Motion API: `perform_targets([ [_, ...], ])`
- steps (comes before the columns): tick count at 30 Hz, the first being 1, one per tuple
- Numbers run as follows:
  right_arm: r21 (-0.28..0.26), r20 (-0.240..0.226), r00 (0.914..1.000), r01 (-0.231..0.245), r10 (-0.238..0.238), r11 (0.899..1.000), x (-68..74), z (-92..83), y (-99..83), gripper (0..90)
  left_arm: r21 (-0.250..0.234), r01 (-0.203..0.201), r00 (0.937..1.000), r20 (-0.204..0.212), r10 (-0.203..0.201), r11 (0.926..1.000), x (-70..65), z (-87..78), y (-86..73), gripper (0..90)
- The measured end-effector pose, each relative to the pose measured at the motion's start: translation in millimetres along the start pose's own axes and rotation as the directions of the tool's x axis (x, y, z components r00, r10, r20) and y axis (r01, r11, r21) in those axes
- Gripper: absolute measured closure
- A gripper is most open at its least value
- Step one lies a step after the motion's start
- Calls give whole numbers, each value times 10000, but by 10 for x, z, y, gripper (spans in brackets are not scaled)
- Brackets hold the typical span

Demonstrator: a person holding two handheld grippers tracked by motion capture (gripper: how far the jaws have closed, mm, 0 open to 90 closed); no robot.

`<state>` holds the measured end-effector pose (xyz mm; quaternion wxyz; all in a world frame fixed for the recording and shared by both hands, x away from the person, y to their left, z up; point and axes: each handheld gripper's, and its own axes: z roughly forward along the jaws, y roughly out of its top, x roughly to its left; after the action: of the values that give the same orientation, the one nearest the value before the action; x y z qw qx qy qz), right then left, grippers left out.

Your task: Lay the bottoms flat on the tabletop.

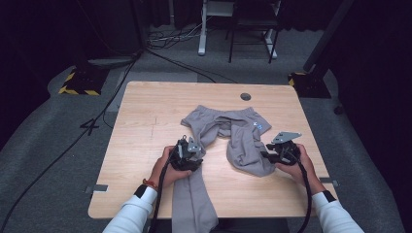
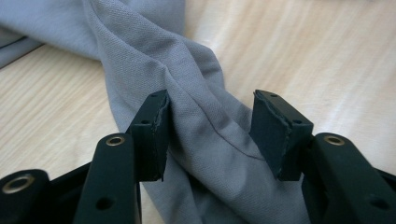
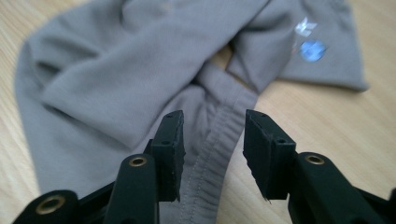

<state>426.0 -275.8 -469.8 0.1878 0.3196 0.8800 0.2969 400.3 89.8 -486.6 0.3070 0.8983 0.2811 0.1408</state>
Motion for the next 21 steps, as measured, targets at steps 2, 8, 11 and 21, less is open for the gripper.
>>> perform_targets([
  [2, 403, 267, 9995, 183, -194, 9990, 2, 80, -20, 587, 20, -6, 10000, 60, 6, 10000, -17, 4, -7, 475],
  [8, 629, -229, 9995, 253, -239, 9977, 24, 38, -110, 637, -236, 359, 9992, 210, -354, 9991, 14, -19, -87, 485],
  [11, 883, -64, 9997, 230, -225, 9958, 64, -77, -210, 635, -253, 716, 9971, 281, -709, 9971, 63, -61, -159, 485],
  [21, 3431, -2099, 9737, 1578, -881, 9260, 378, -671, -513, 575, 162, 1046, 9941, 278, -1051, 9944, 82, -317, -425, 494],
])
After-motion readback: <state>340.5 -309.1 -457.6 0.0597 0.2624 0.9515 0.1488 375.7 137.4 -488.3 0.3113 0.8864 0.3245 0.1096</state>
